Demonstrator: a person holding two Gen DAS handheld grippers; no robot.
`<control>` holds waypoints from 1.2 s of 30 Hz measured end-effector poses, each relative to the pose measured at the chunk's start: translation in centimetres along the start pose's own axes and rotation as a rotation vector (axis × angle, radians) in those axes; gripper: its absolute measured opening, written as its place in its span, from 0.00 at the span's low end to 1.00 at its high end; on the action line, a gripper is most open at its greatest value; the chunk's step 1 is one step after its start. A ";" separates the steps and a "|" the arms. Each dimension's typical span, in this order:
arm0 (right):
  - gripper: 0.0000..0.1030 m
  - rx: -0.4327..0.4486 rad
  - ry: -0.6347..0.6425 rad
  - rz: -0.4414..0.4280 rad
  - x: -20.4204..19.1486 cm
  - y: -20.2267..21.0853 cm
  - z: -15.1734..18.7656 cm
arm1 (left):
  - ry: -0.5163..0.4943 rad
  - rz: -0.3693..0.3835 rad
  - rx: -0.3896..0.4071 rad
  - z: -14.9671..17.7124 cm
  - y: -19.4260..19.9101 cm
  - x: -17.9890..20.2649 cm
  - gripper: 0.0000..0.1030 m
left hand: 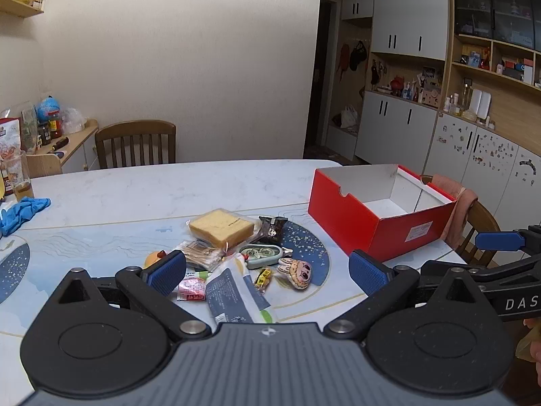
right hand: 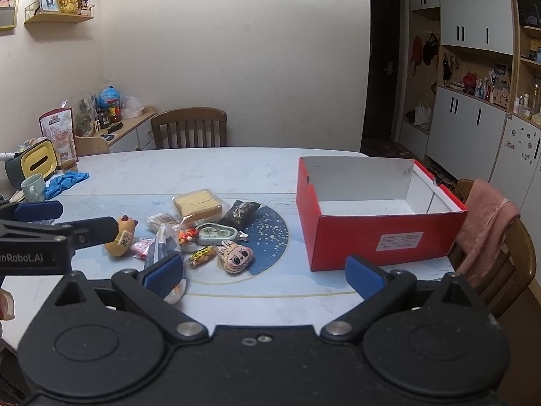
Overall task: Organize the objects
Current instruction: 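Reach the right gripper to the tissue pack while the left reaches the yellow toy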
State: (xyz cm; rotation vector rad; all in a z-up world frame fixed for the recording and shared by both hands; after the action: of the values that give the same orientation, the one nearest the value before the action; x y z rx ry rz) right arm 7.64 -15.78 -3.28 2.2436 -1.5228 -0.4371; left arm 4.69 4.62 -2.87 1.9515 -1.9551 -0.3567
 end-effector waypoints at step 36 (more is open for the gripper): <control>0.94 -0.190 0.142 -0.114 -9.3 -13.2 1.0 | -0.097 -0.084 -0.158 3.4 -13.2 -13.2 1.00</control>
State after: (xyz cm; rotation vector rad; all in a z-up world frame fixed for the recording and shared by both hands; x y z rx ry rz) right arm 14.48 -2.88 -10.19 2.1702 -1.2337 -0.4259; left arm 15.10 17.33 -12.43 1.9502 -1.8448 -0.6199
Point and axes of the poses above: each gripper's, at about its wrist camera, not at the fingertips, and y roughly against the way its jaws point, x to its right, z to its underside, the point moved 4 cm from there along -y, roughly the way its jaws point, and after that the axes turned 4 degrees about x, right-handed, at the moved point
